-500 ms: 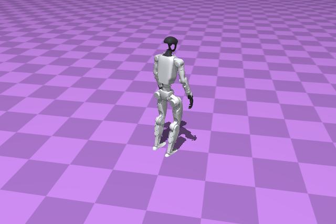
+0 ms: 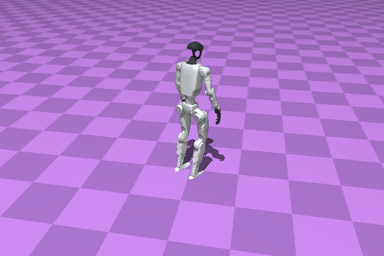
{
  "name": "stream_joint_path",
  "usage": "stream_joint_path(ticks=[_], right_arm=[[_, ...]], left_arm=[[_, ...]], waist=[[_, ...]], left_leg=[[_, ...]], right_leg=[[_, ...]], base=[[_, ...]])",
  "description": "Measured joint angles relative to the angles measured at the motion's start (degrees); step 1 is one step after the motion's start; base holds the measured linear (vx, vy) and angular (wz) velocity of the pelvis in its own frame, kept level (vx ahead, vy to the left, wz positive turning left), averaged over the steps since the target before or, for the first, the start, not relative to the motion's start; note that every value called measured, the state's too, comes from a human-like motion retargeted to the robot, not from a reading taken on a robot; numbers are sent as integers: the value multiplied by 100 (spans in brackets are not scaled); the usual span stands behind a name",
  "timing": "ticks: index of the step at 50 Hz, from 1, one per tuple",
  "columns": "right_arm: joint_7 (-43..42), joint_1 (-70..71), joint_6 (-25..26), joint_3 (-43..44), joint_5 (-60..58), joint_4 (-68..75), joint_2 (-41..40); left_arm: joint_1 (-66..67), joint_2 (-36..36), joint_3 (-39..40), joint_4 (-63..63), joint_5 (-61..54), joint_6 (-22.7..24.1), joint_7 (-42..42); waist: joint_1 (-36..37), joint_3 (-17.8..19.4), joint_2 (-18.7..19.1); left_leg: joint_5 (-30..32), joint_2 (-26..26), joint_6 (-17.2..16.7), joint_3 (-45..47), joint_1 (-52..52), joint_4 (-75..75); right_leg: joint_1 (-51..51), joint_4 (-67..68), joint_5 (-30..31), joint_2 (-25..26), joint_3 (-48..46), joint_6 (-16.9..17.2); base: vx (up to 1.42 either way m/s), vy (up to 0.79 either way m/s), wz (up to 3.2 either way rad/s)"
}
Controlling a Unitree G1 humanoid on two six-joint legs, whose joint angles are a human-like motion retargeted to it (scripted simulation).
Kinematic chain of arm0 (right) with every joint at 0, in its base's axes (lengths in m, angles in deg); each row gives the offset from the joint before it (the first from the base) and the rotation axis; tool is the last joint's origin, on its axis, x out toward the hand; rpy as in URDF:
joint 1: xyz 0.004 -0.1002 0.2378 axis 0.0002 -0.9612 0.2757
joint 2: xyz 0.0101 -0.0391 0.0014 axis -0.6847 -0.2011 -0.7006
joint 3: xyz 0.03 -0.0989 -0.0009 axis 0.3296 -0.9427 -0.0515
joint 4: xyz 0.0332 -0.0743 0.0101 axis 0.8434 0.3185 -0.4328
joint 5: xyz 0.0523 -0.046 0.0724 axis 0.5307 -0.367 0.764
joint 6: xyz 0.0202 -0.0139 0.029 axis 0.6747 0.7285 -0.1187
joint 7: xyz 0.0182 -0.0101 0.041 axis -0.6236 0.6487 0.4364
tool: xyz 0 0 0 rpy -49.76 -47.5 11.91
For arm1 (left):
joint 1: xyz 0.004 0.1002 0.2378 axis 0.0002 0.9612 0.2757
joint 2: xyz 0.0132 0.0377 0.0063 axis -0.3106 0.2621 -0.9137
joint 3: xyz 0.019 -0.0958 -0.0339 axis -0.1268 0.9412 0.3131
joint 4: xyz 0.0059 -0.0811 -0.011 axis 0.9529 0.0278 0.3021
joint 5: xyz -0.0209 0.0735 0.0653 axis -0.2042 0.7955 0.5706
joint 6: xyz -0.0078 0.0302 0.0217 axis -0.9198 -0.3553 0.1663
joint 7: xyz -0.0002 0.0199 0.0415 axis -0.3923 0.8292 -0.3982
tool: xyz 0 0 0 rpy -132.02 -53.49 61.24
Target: Walk
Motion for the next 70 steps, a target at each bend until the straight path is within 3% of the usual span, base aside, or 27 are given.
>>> stream_joint_path(ticks=[53,60,65,70], right_arm=[[52,-37,-28,-349,-252,150,80],[-4,25,-95,-407,-250,-4,51],[-48,28,-148,-452,-187,-174,43],[-49,-57,-166,-466,-68,-300,69]], left_arm=[[115,60,-109,-94,61,93,-54],[213,103,-80,-17,-57,120,10],[239,9,-99,136,-175,130,23],[274,11,-158,258,-202,97,-89]], waist=[[77,-70,-13],[64,-67,-71],[-62,-1,-255],[-343,71,-393]], left_leg=[[-521,-94,67,54,-582,911],[-641,-358,170,17,-586,941],[-619,-775,224,-27,-419,780],[-553,-1091,246,-176,-118,481]], right_leg=[[-435,619,-405,-75,60,25],[-796,1444,-846,-297,105,46],[-1451,2936,-981,-738,103,62],[-2438,4417,-1246,-980,199,-165]], base=[[0,0,0],[6,7,5],[8,7,11],[14,7,21]])
